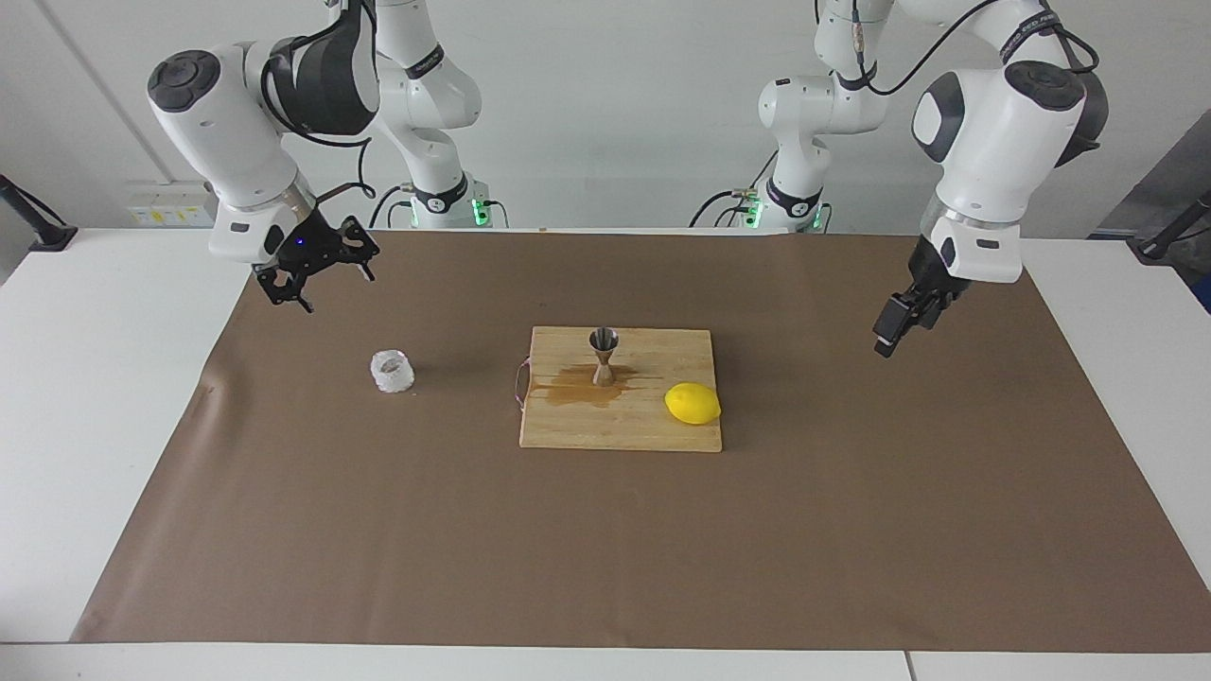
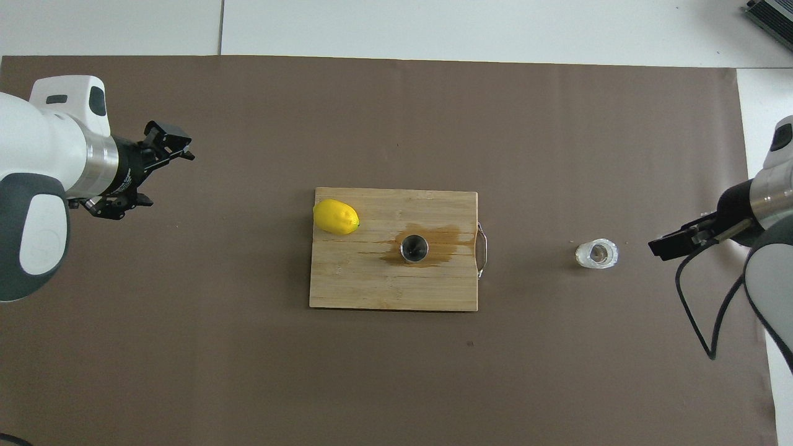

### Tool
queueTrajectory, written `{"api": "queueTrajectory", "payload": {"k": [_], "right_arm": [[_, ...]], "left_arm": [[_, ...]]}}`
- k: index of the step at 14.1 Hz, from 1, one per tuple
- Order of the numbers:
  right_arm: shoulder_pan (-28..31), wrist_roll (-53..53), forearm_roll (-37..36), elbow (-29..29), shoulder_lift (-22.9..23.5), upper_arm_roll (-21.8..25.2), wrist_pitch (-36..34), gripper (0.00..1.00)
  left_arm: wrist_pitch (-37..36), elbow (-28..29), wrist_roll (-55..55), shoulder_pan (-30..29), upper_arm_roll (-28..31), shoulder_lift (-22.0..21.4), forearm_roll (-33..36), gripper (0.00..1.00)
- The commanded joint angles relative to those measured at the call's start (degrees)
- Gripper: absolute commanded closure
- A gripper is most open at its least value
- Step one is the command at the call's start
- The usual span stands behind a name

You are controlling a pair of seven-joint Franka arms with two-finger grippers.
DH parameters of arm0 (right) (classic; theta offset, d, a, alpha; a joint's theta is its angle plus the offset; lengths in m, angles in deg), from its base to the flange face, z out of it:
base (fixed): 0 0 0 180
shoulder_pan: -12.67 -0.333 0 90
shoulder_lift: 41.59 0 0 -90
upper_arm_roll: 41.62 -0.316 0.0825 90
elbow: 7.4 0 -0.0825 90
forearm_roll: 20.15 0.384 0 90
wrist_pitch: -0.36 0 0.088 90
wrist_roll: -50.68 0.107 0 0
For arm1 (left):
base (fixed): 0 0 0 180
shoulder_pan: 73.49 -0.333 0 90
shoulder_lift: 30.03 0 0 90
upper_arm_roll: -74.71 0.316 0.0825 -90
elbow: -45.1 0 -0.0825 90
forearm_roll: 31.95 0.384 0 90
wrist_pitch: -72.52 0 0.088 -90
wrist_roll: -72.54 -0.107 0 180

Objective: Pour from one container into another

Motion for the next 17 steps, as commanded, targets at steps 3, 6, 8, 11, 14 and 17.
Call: {"api": "queueTrajectory", "payload": {"k": [3,6,8,11,14,17], "right_arm": [[4.4,-22.1,8.7,10.1,-1.0,-0.4,9.1,0.0],[6.6,-38.6,13.6,14.1,2.1,-0.4,15.5,0.0],[7.6,-47.7,16.9,16.7,3.7,-0.4,19.2,0.0],[8.7,-57.0,20.6,17.7,6.0,-0.4,21.4,0.0],[9.7,-63.6,23.5,18.6,7.7,-0.4,22.6,0.0],[9.6,-70.0,27.2,18.6,9.6,-0.4,23.9,0.0]], "left_arm": [[-9.0,-5.5,-18.6,-3.0,-0.1,-0.3,1.2,0.0],[-13.4,-7.9,-28.2,-4.3,0.1,-0.2,0.8,0.0],[-17.9,-10.0,-32.8,-4.3,-0.1,-0.2,0.7,0.0],[-22.6,-12.8,-33.6,-3.8,-0.3,0.3,0.7,0.0],[-21.8,-13.0,-32.6,-3.9,-0.3,0.6,-0.2,0.0],[-20.2,-13.0,-32.6,-3.7,-0.3,1.0,-0.5,0.0]]}}
